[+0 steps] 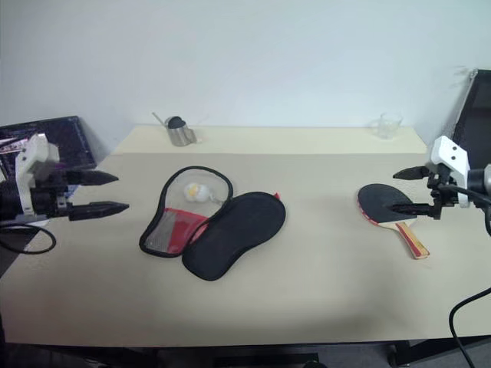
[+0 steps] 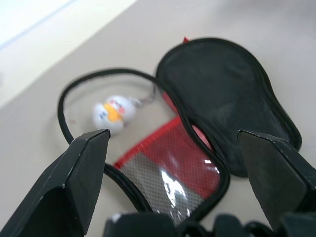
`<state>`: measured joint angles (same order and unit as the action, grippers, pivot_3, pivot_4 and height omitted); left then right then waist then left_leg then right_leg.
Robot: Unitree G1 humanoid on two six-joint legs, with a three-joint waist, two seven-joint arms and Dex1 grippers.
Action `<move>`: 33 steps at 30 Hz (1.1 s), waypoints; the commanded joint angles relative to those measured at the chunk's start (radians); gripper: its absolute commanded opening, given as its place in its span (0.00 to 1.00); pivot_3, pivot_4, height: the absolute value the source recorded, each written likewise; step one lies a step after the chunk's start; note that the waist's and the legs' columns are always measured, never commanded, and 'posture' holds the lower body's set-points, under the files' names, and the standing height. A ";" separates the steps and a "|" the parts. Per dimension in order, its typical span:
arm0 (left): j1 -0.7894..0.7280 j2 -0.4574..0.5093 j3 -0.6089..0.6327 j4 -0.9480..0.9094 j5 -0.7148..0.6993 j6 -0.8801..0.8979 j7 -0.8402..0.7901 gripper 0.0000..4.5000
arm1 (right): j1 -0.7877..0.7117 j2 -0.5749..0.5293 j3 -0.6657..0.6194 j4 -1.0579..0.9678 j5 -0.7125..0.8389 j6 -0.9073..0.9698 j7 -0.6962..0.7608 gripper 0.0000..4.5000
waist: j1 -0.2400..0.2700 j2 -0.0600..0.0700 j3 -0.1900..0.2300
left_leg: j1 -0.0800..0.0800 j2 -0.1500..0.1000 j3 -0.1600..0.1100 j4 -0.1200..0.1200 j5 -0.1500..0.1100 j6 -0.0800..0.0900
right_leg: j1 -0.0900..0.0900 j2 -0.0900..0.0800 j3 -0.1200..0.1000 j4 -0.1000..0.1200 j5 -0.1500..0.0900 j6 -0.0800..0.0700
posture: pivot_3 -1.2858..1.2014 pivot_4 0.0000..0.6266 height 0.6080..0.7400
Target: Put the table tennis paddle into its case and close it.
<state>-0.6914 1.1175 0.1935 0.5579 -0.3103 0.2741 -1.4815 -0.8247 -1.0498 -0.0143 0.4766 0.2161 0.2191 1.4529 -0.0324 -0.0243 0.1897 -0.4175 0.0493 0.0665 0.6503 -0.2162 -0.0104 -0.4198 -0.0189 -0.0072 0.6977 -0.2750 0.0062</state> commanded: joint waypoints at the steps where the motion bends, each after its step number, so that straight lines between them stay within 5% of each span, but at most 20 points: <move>1: -0.004 0.025 0.052 -0.059 -0.033 0.019 0.030 1.00 | -0.058 0.006 -0.008 0.006 -0.008 -0.033 -0.007 0.99 | 0.000 0.000 0.000 | 0.000 0.000 0.000 0.000 0.000 0.000 | 0.000 0.000 0.000 0.000 0.000 0.000 | 0.52 0.24 1.00; 10: -0.038 -0.078 0.019 0.046 0.056 -0.053 0.259 1.00 | -0.048 0.023 -0.023 -0.041 0.003 -0.030 -0.039 0.99 | 0.002 0.000 0.000 | 0.000 0.000 0.000 0.000 0.000 0.000 | 0.000 0.000 0.000 0.000 0.000 0.000 | 0.52 0.24 1.00; 21: -0.091 -0.137 -0.057 0.090 0.094 -0.066 0.244 1.00 | 0.000 -0.012 -0.061 -0.058 0.020 -0.009 -0.064 0.99 | 0.002 0.000 0.000 | -0.001 -0.001 0.000 0.000 0.000 0.000 | 0.000 0.000 -0.001 0.000 0.002 -0.003 | 0.52 0.24 1.00; 33: -0.271 -0.273 -0.136 0.483 0.279 -0.144 0.603 1.00 | 0.140 -0.060 -0.131 -0.207 0.055 0.087 -0.119 0.99 | 0.002 0.000 0.000 | -0.001 -0.002 0.000 0.000 0.001 0.000 | 0.000 0.000 -0.001 0.000 0.002 -0.003 | 0.52 0.24 1.00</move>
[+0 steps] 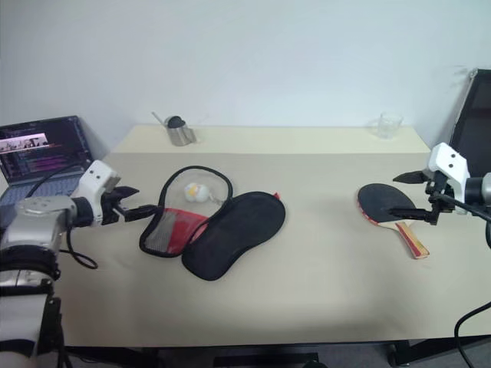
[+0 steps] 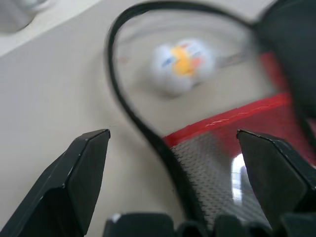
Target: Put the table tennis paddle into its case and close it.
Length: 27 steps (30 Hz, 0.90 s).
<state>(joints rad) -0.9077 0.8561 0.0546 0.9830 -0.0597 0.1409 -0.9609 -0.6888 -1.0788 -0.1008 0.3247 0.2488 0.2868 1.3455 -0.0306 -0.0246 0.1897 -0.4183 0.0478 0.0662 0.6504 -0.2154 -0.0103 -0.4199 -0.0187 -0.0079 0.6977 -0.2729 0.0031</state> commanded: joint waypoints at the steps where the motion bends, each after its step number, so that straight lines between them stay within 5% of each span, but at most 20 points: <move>1: -0.065 -0.028 -0.001 0.083 0.036 -0.003 0.101 1.00 | 0.012 -0.034 -0.048 -0.070 0.027 0.029 -0.014 0.99 | 0.000 0.000 0.000 | 0.000 0.000 0.000 0.000 0.000 0.000 | 0.000 0.000 0.000 0.000 0.000 0.000 | 0.52 0.24 1.00; 22: -0.043 -0.143 -0.016 0.117 0.057 0.136 0.148 1.00 | 0.016 -0.045 -0.049 -0.099 0.027 0.061 -0.032 0.99 | -0.001 0.000 0.000 | 0.000 -0.001 -0.001 0.000 0.001 -0.001 | 0.000 0.000 -0.001 0.000 0.000 0.000 | 0.52 0.24 1.00; 27: -0.024 -0.158 -0.010 0.074 0.044 0.164 0.137 0.70 | -0.003 -0.035 -0.036 -0.086 0.021 0.053 -0.032 1.00 | 0.000 -0.001 0.000 | 0.000 -0.001 -0.001 0.000 0.001 -0.002 | 0.001 0.000 -0.001 0.000 0.000 0.000 | 0.52 0.24 1.00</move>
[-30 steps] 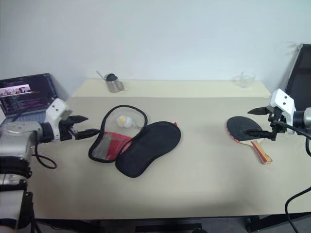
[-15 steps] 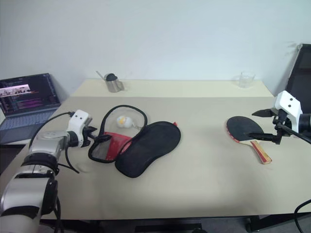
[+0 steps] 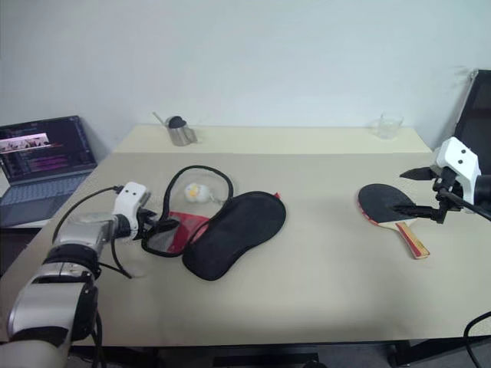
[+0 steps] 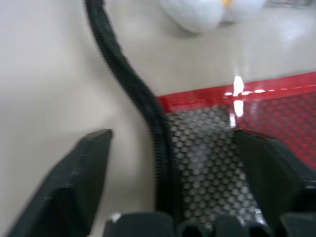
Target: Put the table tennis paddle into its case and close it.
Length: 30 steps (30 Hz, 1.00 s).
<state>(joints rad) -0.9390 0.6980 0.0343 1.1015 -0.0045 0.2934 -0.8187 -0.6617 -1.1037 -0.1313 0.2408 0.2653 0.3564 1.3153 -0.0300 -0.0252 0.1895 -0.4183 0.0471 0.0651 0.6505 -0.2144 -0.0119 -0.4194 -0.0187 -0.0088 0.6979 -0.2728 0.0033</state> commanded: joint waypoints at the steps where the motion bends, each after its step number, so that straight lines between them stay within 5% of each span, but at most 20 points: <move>1: 0.010 -0.001 0.012 -0.050 -0.013 0.013 -0.005 0.62 | -0.032 -0.009 -0.004 -0.001 0.004 -0.018 -0.002 1.00 | 0.000 0.000 0.000 | 0.000 0.000 0.000 0.000 0.000 0.000 | 0.000 0.000 0.000 0.000 0.000 0.000 | 0.52 0.24 1.00; 6: 0.025 -0.009 0.026 -0.075 -0.021 0.011 0.030 0.23 | -0.035 -0.007 -0.003 0.004 0.004 -0.024 -0.005 1.00 | 0.000 0.000 0.000 | 0.000 0.000 0.000 0.000 0.000 0.000 | 0.000 0.000 0.000 0.000 0.000 0.000 | 0.52 0.24 1.00; 11: 0.048 -0.072 0.137 -0.184 -0.104 0.081 0.199 0.00 | -0.027 -0.009 -0.009 0.004 0.007 -0.029 -0.012 1.00 | 0.001 0.000 0.000 | 0.000 0.001 -0.001 0.000 0.000 0.000 | 0.000 -0.001 0.000 0.000 0.000 0.000 | 0.52 0.24 1.00; 18: 0.154 -0.216 0.197 -0.505 -0.175 0.233 0.368 0.00 | -0.001 -0.017 -0.025 -0.019 0.017 -0.019 -0.020 1.00 | 0.003 0.000 0.000 | 0.000 0.000 -0.003 0.000 0.000 -0.001 | 0.002 -0.002 0.001 0.000 0.000 0.000 | 0.52 0.24 1.00; 30: 0.147 -0.422 0.186 -0.568 -0.138 0.148 0.661 0.00 | 0.024 -0.022 -0.038 -0.045 0.026 -0.008 -0.034 1.00 | 0.004 -0.001 0.000 | 0.002 0.000 -0.007 0.004 0.001 -0.001 | 0.008 -0.002 -0.001 -0.001 0.001 0.001 | 0.52 0.24 1.00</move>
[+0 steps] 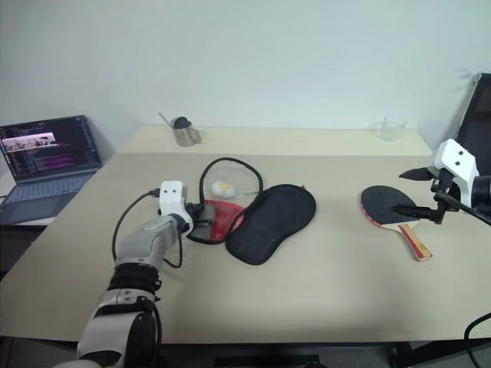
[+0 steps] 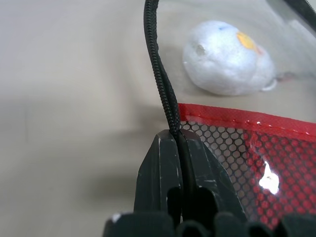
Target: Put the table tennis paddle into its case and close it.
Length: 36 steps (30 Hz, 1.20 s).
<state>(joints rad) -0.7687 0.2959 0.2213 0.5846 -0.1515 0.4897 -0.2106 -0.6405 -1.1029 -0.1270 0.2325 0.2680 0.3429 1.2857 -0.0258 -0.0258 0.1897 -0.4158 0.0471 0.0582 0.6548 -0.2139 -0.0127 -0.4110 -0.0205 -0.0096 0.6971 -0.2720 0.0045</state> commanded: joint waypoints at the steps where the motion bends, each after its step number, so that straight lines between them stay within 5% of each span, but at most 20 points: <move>1: -0.026 -0.030 0.003 -0.046 0.009 -0.057 0.075 0.00 | 0.008 -0.023 -0.045 -0.041 0.025 0.007 -0.006 1.00 | 0.000 0.000 0.000 | 0.000 0.000 0.000 0.000 0.000 0.000 | 0.000 0.000 0.000 0.000 0.000 0.000 | 0.52 0.24 1.00; 13: -0.057 -0.122 0.044 -0.020 0.051 -0.189 0.404 0.00 | 0.011 -0.031 -0.044 -0.055 0.034 0.020 -0.010 1.00 | 0.000 0.000 0.000 | 0.000 0.000 0.000 0.004 0.000 0.000 | 0.001 0.000 0.000 0.000 0.001 0.002 | 0.52 0.24 1.00; 36: -0.136 -0.294 -0.058 0.087 0.061 -0.208 0.385 0.00 | -0.001 -0.026 -0.030 -0.060 0.028 0.020 -0.005 1.00 | 0.003 -0.002 0.001 | -0.001 -0.002 0.000 0.005 0.000 0.000 | 0.003 0.000 0.000 -0.003 -0.001 0.008 | 0.52 0.24 1.00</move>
<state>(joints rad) -0.8775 0.0055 0.1782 0.6748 -0.0928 0.2956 0.1838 -0.6346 -1.1042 -0.1361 0.1996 0.2894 0.3604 1.2831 -0.0228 -0.0275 0.1907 -0.4167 0.0451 0.0579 0.6596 -0.2141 -0.0126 -0.4084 -0.0203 -0.0096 0.6945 -0.2728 0.0122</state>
